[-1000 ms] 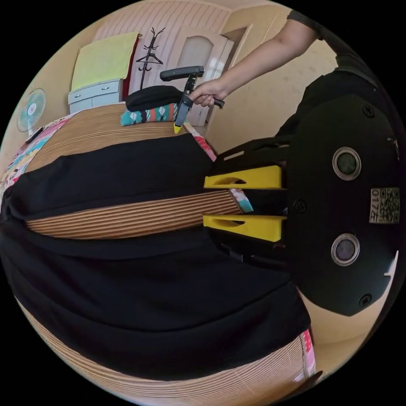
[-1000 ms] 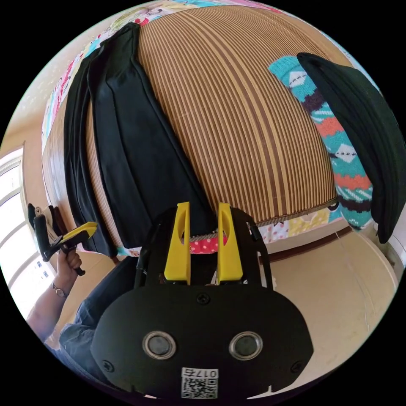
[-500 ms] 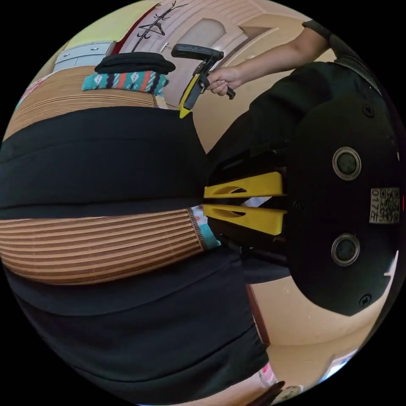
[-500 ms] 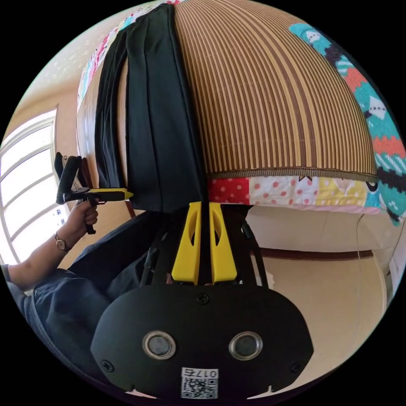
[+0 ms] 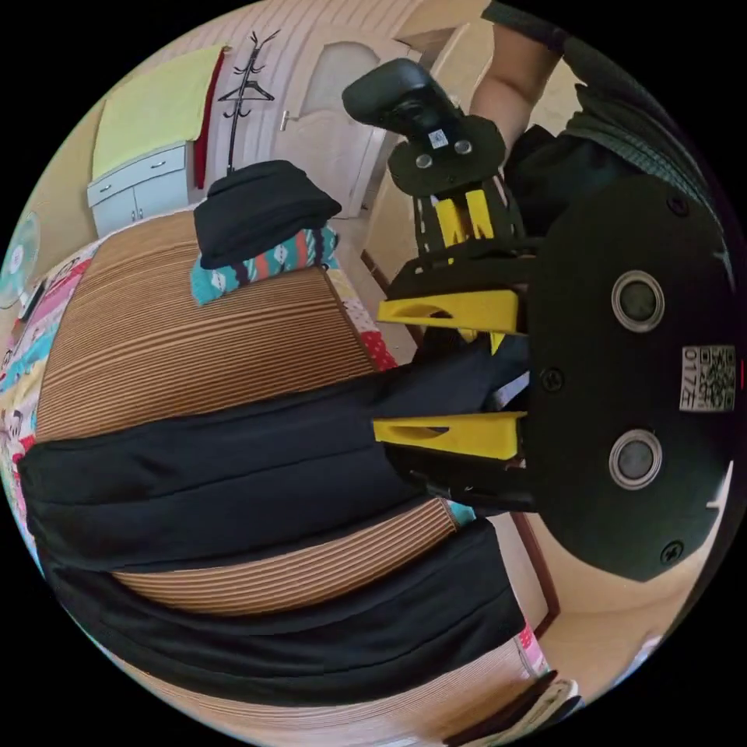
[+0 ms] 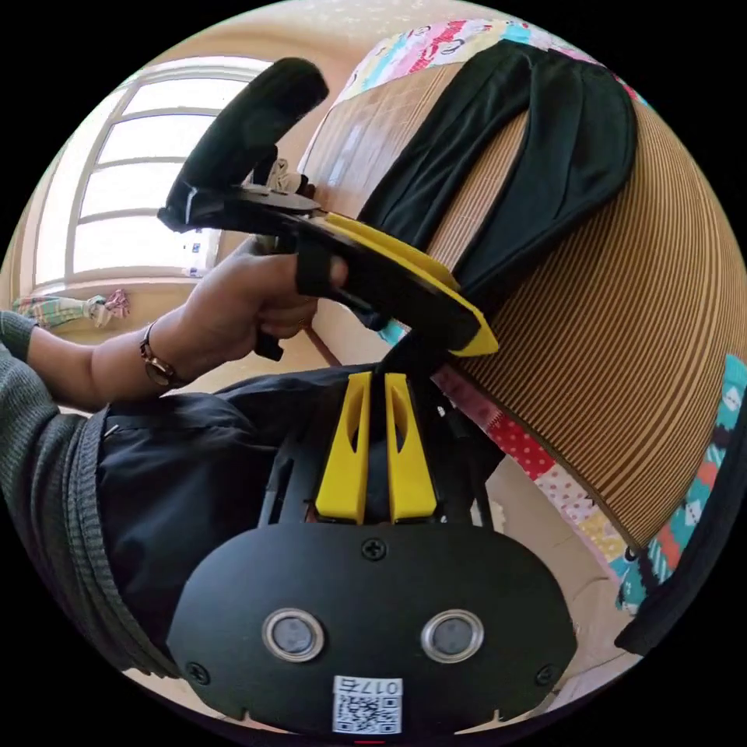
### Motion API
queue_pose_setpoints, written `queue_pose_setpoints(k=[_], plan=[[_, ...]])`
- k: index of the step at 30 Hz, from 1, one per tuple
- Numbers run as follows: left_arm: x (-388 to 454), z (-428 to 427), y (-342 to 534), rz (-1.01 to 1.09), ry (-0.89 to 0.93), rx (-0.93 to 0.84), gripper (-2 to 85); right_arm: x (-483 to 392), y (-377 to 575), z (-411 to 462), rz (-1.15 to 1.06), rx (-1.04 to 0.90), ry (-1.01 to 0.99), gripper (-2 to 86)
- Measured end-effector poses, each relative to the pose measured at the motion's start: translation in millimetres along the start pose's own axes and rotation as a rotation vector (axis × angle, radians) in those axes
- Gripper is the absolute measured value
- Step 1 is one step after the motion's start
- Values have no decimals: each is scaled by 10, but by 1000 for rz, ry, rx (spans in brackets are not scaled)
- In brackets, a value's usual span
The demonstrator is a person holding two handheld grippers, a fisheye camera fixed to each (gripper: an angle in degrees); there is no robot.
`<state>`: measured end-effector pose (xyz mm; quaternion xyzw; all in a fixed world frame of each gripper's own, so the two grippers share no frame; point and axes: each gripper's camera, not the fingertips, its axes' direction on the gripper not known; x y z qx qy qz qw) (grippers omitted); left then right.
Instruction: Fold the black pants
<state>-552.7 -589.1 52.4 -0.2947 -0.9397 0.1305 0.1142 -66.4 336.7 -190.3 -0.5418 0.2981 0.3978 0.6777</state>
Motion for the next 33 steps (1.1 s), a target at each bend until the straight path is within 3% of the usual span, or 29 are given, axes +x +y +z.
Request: queue_pose_setpoints(k=[2,4,7,9,11,16,22,29,33], plan=[[32,115,33,3,-102,-15,49,-70,-40,-20,-84,-36,-20,32],[10,205,119,13,-140,-13,20,-13,-72,-1,-201,-190,-30,39],[-182,235,317,-31,4,61,6,363,-160,-191,-205,-318,2,48],[-429,257,479,-110,110,110,2,758,-324,-455,-123,-305,36,52],[-604,282,595,-152,179,144,0,1227,-590,-805,10,-226,9,63],[-943,393,812,-210,250,187,-2,2347,-1635,-1751,278,198,-138,112],[-1155,516,902,-198,266,192,-2,2686,-2620,-2045,475,596,-180,129],[-1485,649,1141,-213,360,243,-4,2574,-3362,-1943,594,748,-85,94],[-1779,617,1381,-181,508,295,-5,2002,-3756,-1949,586,725,243,38]])
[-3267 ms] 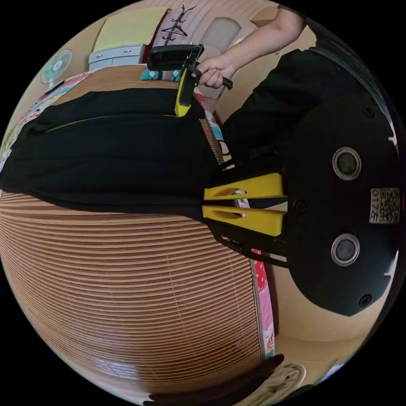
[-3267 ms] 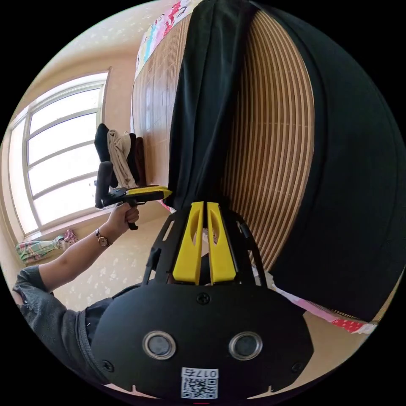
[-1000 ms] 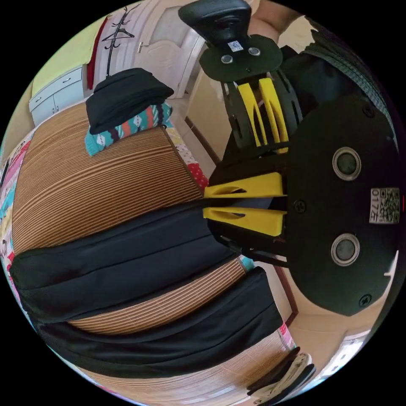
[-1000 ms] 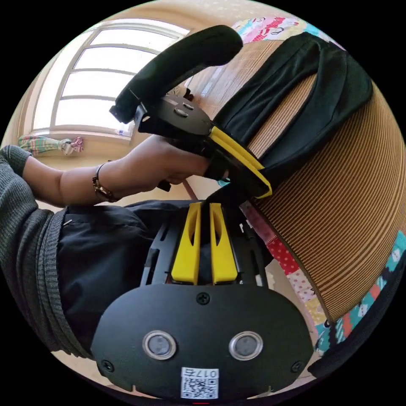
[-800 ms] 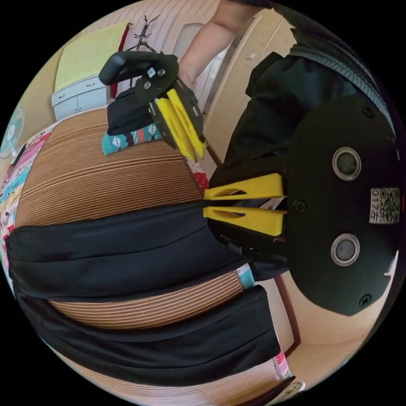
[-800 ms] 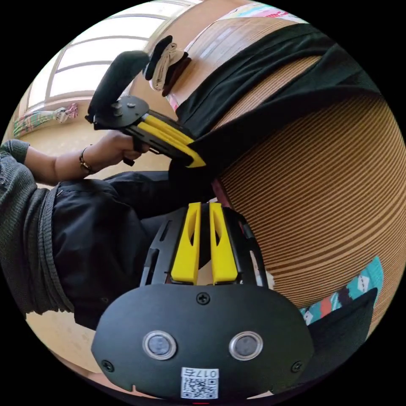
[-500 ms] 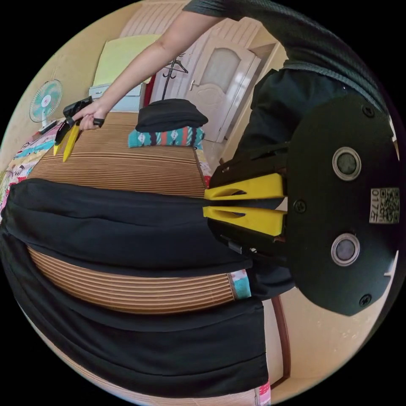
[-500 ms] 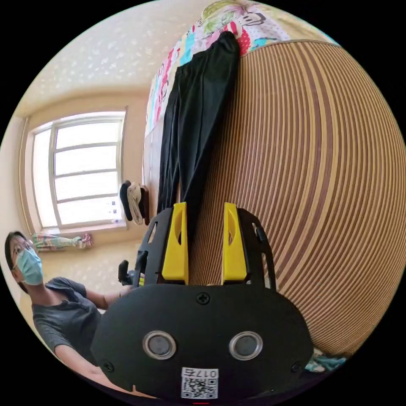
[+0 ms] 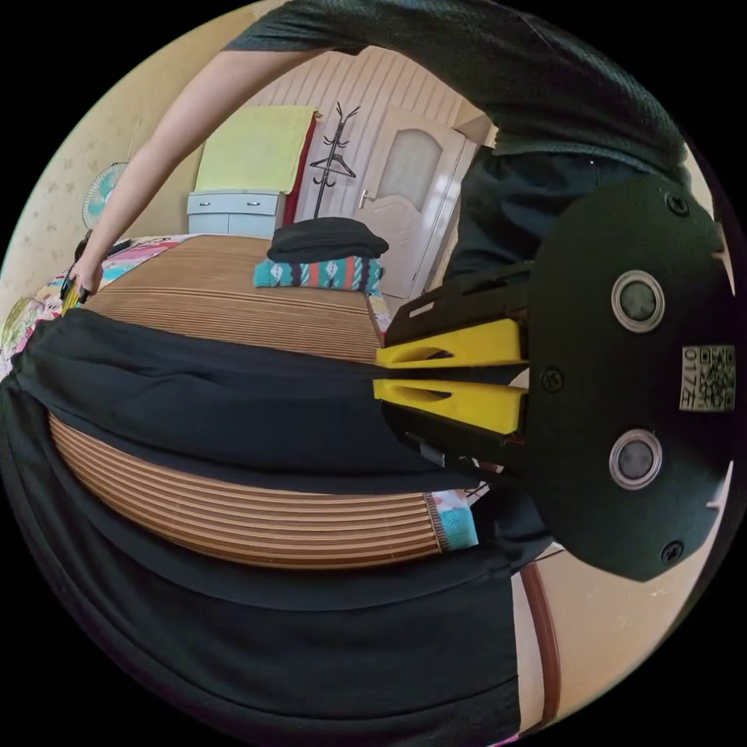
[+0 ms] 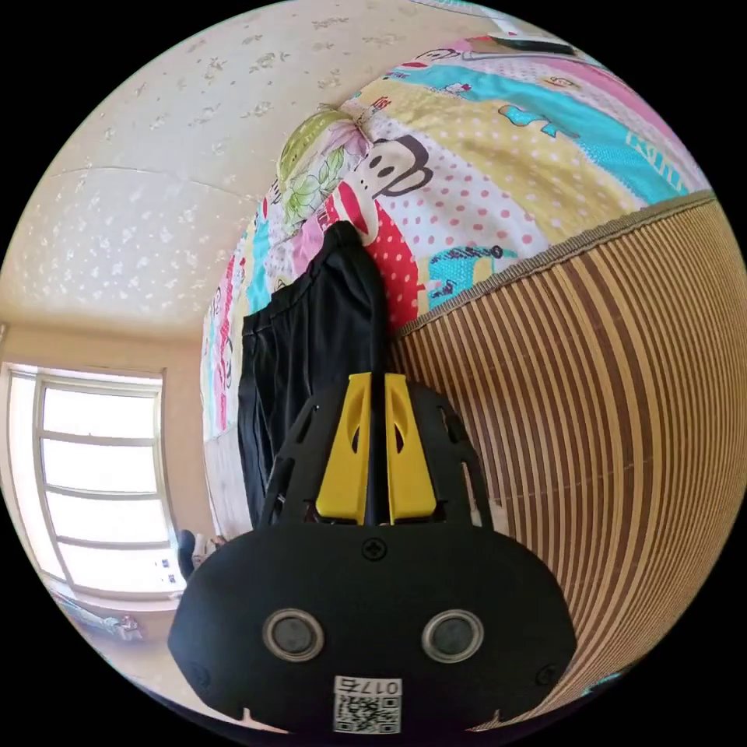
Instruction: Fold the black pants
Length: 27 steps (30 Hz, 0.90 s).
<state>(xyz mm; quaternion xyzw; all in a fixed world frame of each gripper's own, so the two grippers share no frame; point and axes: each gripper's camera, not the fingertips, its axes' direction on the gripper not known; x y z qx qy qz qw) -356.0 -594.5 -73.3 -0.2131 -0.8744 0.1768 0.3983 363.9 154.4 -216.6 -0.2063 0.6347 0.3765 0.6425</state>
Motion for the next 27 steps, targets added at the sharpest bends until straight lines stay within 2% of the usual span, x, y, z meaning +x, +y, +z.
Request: queue_pose_setpoints(k=[4,6,10,13,18,24,27], plan=[[-293,-440,256,-35,96,61,-5,-1233,207,92,-391,-1,382,26],[-492,-876,460,-60,122,134,-5,-1756,340,155,-495,30,450,24],[-860,-1517,730,-104,136,237,-4,-2742,525,524,-549,79,446,23],[-1159,-1955,888,-117,57,338,-2,-3206,616,1006,-525,66,416,25],[-1739,-2156,813,-178,-249,230,8,-3317,888,1618,-405,0,301,26],[-1873,-2095,754,-107,-258,191,10,-2994,1983,1641,-621,-164,247,36],[-1874,-2126,706,-120,-251,159,11,-2691,2590,1456,-655,-233,233,41]])
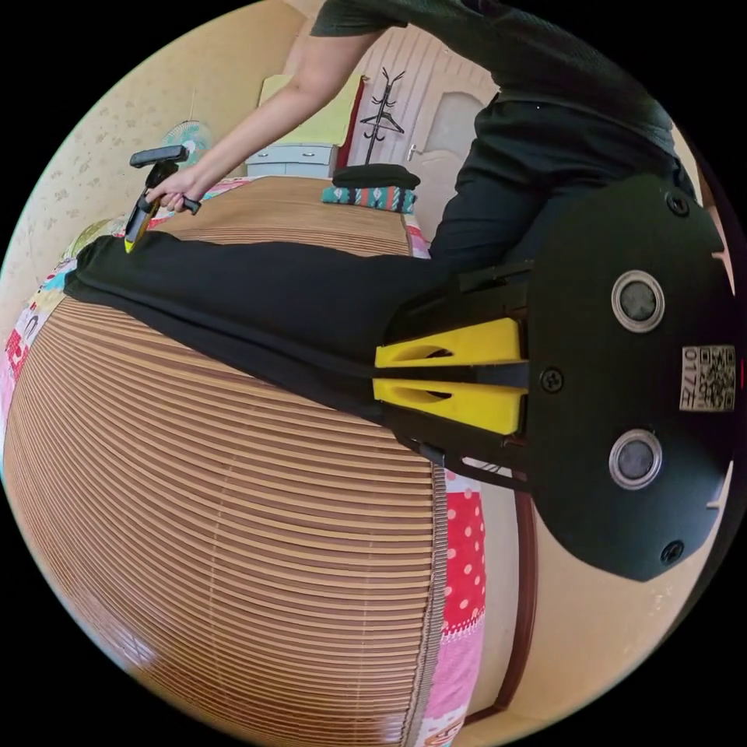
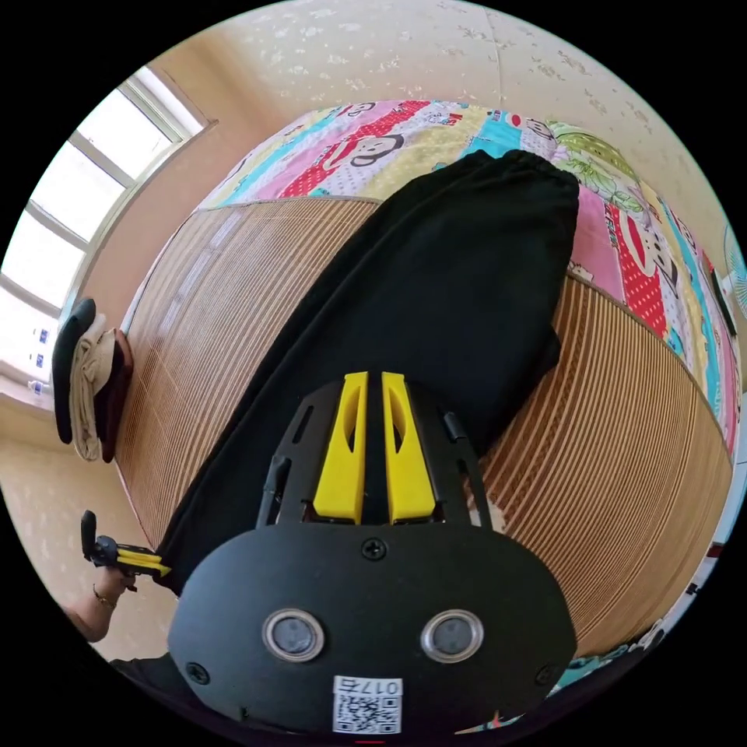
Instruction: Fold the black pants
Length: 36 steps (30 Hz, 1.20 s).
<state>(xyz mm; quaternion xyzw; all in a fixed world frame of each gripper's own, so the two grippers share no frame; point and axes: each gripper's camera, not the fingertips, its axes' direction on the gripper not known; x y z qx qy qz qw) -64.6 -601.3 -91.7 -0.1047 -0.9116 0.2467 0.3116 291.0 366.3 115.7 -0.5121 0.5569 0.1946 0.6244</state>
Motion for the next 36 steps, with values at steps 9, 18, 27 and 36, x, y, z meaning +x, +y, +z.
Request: queue_pose_setpoints(k=[9,18,27,36], plan=[[213,-87,-80,135,-96,-90,7,-57,-701,146,143,156,29,83],[157,-150,-79,179,-65,-71,9,56,-1761,909,319,49,205,48],[241,-842,218,263,245,87,1,-358,-1691,605,164,287,270,18],[-187,-638,-133,75,98,-51,6,-113,-1447,1238,243,139,164,59]])
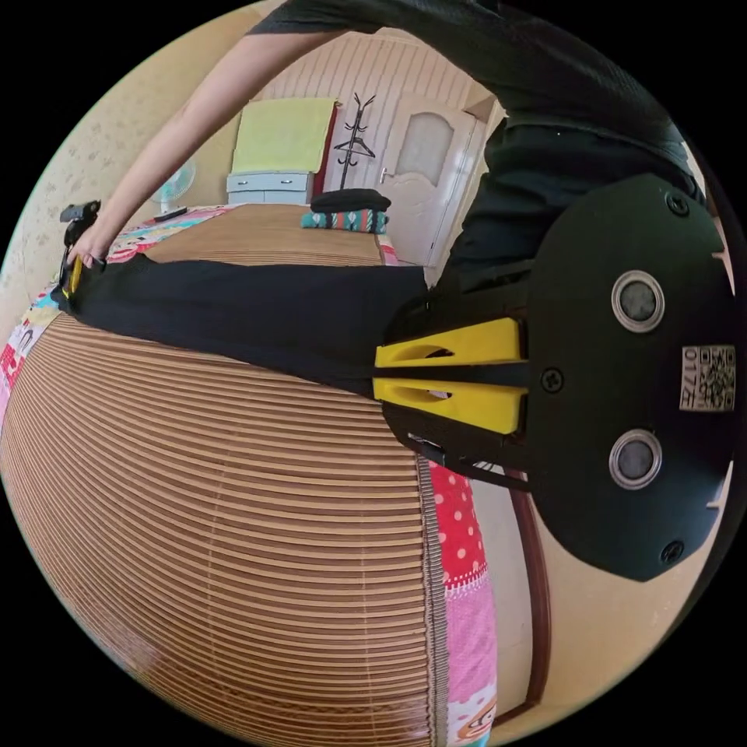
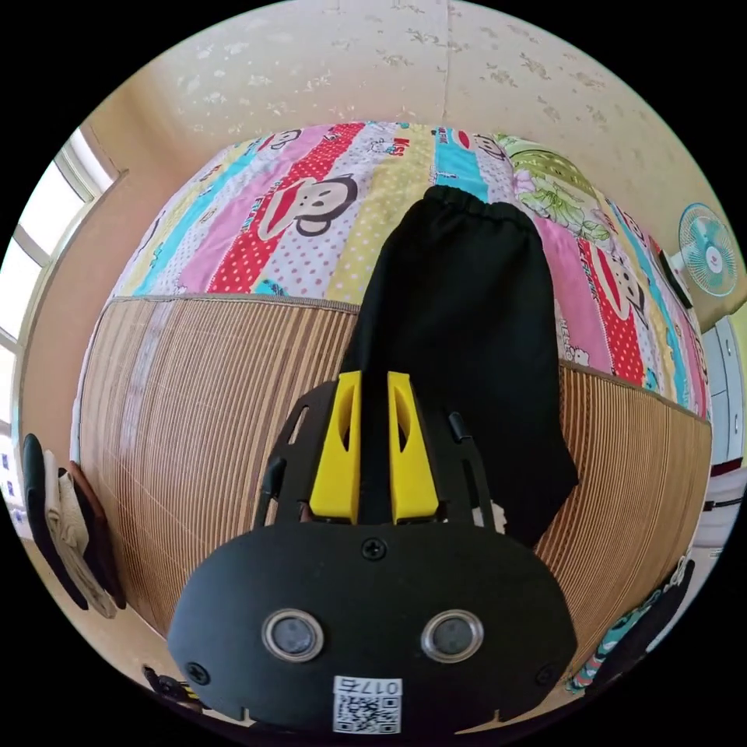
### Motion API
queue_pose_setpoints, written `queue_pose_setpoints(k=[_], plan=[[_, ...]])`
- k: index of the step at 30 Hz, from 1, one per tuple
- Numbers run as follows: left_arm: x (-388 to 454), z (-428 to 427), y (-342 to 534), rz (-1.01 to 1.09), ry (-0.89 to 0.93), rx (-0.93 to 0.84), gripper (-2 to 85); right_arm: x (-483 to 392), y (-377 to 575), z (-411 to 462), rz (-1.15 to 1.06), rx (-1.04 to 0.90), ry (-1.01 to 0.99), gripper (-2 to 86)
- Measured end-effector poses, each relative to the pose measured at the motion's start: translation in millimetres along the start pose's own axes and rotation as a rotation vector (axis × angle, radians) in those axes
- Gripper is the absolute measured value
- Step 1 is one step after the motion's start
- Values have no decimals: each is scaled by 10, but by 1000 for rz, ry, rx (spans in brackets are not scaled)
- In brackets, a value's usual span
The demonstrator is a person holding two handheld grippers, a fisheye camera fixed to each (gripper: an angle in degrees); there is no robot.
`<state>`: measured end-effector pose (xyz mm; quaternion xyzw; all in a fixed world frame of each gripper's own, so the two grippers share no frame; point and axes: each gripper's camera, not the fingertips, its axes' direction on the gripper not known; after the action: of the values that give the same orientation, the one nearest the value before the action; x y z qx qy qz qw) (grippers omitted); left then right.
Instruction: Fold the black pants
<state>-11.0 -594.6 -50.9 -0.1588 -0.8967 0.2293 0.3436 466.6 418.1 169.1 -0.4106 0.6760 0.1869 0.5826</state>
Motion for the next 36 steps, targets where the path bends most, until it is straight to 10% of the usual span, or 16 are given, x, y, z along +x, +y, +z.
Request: queue_pose_setpoints(k=[7,16,33,36], plan=[[62,-16,-54,-38,9,2,12,302,1941,-427,-206,-141,-117,86],[380,-252,-234,26,-49,0,102,522,4142,-413,208,-532,-338,95],[977,819,12,140,-154,-567,57,1112,5076,-399,185,-746,-302,41],[973,468,-141,116,-109,-396,83,1510,5112,-534,306,-615,-312,51]])
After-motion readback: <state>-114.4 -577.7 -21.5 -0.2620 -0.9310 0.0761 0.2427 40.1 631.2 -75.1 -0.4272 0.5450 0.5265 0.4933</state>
